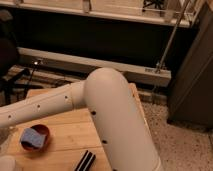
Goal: Pick up the ceramic cup
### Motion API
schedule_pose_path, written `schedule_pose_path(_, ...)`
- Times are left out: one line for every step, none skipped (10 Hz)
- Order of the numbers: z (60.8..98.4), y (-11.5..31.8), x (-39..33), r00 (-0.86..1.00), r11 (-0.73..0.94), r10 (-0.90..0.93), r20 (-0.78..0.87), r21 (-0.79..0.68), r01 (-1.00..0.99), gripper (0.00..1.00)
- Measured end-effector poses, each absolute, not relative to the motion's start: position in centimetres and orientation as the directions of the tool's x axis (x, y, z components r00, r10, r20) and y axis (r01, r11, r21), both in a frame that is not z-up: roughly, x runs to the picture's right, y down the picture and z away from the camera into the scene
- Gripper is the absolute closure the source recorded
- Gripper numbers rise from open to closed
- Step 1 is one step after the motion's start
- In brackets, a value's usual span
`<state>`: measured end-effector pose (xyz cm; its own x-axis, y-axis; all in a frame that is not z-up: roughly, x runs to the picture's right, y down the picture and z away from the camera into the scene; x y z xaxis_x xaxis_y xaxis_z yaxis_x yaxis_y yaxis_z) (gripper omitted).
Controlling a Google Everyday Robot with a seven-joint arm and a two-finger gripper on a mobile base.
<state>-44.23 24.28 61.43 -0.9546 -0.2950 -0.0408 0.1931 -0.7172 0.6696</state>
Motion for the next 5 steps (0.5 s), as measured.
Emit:
schedule_pose_path(61.0, 25.7, -44.5, -0.962, -0.708, -0.271, -0.029, 0.684, 0.179, 0.27)
schedule_pose_path(60.5, 26.7, -45.0, -0.966, -0.698, -0.259, -0.025, 0.695, 0.169, 0.36)
schedule_pose_path(60.4, 27.6, -45.4, -0.968, -0.689, -0.250, -0.020, 0.706, 0.164, 0.46)
schedule_pose_path(60.5, 28.0, -45.6, -0.969, -0.685, -0.247, -0.014, 0.710, 0.164, 0.51)
schedule_pose_path(61.4, 28.7, -45.8, -0.970, -0.679, -0.244, 0.001, 0.714, 0.171, 0.53)
